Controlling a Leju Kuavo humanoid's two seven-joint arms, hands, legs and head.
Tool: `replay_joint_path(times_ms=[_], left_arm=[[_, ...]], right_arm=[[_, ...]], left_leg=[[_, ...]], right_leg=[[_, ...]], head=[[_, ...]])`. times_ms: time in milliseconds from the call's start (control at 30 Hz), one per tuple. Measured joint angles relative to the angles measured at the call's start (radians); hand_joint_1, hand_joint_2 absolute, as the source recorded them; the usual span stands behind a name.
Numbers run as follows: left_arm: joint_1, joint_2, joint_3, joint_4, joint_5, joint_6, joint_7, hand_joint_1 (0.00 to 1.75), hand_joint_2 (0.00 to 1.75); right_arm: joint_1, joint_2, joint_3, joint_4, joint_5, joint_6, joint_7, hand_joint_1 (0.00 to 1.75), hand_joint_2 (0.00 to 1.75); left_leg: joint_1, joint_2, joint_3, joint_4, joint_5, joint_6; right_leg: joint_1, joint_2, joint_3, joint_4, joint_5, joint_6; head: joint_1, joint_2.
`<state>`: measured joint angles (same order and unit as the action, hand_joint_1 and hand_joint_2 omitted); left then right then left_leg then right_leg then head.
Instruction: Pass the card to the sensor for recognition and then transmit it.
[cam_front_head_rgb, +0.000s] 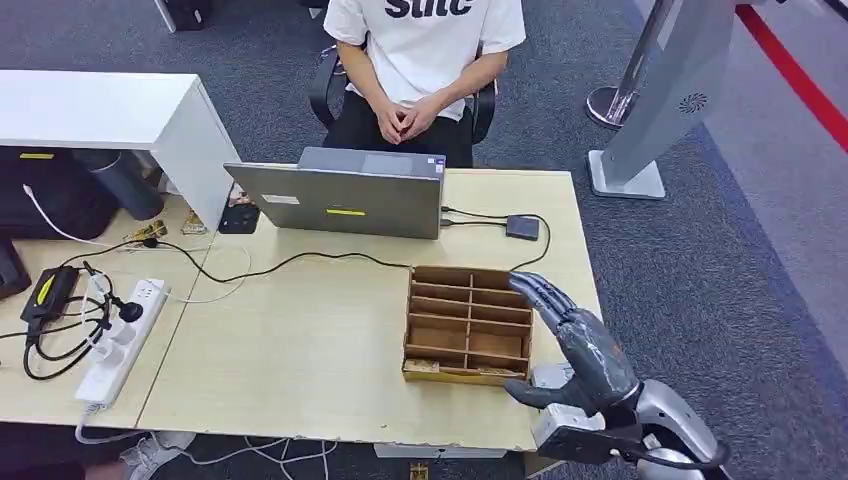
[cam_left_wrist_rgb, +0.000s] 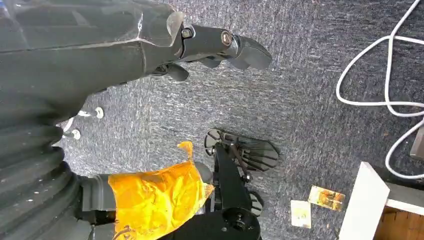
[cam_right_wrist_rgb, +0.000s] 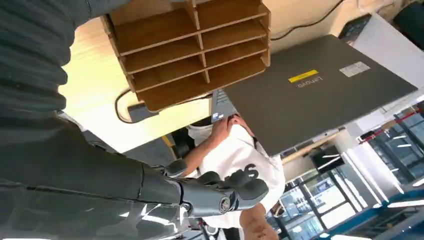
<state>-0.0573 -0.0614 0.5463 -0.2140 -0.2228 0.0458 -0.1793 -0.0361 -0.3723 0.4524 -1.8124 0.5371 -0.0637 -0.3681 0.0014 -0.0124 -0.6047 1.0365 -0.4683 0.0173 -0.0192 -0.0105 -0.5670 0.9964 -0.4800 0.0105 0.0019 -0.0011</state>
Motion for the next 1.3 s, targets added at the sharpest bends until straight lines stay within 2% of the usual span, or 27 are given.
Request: replay_joint_path(times_ms=[300, 367, 567, 900, 1300], left_arm=[[-0.002, 0.000, 0.000, 0.000, -0.015, 0.011, 0.010, 0.00, 1.75], [-0.007, 0.001, 0.000, 0.000, -0.032, 0.021, 0.025, 0.00, 1.75], [-0.032, 0.025, 0.002, 0.000, -0.040, 0.002, 0.065, 0.00, 1.75], [-0.045, 0.042, 0.010, -0.006, -0.045, 0.003, 0.081, 0.00, 1.75], [-0.048, 0.048, 0.010, -0.006, -0.050, 0.010, 0.075, 0.00, 1.75]], right_arm=[[-0.007, -0.030, 0.021, 0.028, 0.051, 0.021, 0.036, 0.00, 1.75], [-0.034, -0.065, 0.065, 0.092, 0.106, 0.023, 0.071, 0.00, 1.75], [-0.111, -0.101, 0.149, 0.182, 0.136, 0.044, 0.110, 0.00, 1.75], [-0.189, -0.120, 0.242, 0.272, 0.101, 0.059, 0.134, 0.00, 1.75], [-0.196, -0.120, 0.280, 0.304, 0.088, 0.053, 0.142, 0.00, 1.75]], left_leg=[[0.000, 0.000, 0.000, 0.000, 0.000, 0.000], [0.000, 0.000, 0.000, 0.000, 0.000, 0.000], [0.000, 0.000, 0.000, 0.000, 0.000, 0.000], [0.000, 0.000, 0.000, 0.000, 0.000, 0.000], [0.000, 0.000, 0.000, 0.000, 0.000, 0.000]], right_leg=[[0.000, 0.000, 0.000, 0.000, 0.000, 0.000], [0.000, 0.000, 0.000, 0.000, 0.000, 0.000], [0.000, 0.000, 0.000, 0.000, 0.000, 0.000], [0.000, 0.000, 0.000, 0.000, 0.000, 0.000], [0.000, 0.000, 0.000, 0.000, 0.000, 0.000]], head=[[0.000, 0.000], [0.000, 0.000], [0.000, 0.000], [0.000, 0.000], [0.000, 0.000]])
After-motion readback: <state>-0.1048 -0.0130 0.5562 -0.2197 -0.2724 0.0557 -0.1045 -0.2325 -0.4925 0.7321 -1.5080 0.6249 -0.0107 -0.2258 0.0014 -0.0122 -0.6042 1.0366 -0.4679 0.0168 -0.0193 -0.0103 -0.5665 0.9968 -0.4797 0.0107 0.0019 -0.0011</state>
